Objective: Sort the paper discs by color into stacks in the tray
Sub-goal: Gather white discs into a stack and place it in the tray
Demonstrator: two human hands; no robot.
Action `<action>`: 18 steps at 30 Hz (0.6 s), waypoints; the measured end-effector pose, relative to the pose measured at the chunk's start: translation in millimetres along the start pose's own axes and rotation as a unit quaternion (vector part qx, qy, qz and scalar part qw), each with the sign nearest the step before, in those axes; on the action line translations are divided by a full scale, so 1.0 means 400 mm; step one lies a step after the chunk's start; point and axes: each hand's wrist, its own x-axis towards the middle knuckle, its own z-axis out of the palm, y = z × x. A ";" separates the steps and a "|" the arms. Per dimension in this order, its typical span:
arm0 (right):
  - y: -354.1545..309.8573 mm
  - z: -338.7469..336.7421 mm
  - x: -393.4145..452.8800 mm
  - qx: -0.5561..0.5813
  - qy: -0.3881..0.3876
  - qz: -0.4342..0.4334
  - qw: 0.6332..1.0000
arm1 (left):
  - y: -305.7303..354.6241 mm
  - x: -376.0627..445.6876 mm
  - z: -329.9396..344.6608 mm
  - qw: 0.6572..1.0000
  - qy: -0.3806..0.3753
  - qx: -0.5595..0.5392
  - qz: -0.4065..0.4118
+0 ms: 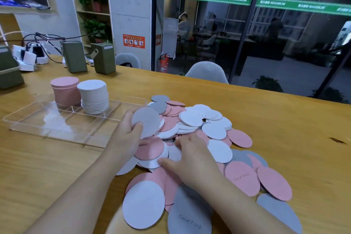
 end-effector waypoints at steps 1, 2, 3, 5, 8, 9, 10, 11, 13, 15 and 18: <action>-0.006 -0.003 0.002 -0.005 -0.011 0.010 1.000 | -0.006 -0.001 0.006 1.000 0.001 0.007 -0.003; -0.009 -0.005 0.006 -0.006 -0.020 0.017 1.000 | -0.012 -0.002 0.011 1.000 0.006 0.009 -0.007; -0.013 -0.009 0.008 -0.006 -0.032 0.024 0.999 | -0.016 -0.002 0.017 1.000 0.013 0.005 -0.013; -0.016 -0.016 0.015 0.013 -0.053 0.046 0.997 | -0.020 -0.003 0.024 0.999 0.021 -0.004 -0.025; -0.017 -0.026 0.012 0.073 -0.088 0.076 0.991 | -0.022 -0.005 0.028 1.000 0.013 0.002 -0.022; -0.018 -0.029 0.008 0.086 -0.097 0.083 0.988 | -0.023 -0.007 0.031 1.000 0.008 0.007 -0.024; -0.018 -0.031 0.004 0.093 -0.101 0.085 0.987 | -0.026 -0.009 0.034 1.000 0.003 0.012 -0.024; -0.018 -0.035 0.000 0.097 -0.102 0.086 0.986 | -0.027 -0.011 0.038 1.000 0.000 0.014 -0.025; -0.015 -0.044 -0.010 0.109 -0.106 0.090 0.984 | -0.027 -0.011 0.046 1.000 -0.002 0.011 -0.024; -0.005 -0.054 -0.017 0.144 -0.112 0.100 0.978 | -0.024 -0.012 0.053 1.000 -0.005 -0.005 -0.019; 0.016 -0.074 -0.016 0.225 -0.093 0.128 0.962 | -0.019 -0.015 0.058 0.999 -0.012 -0.035 -0.012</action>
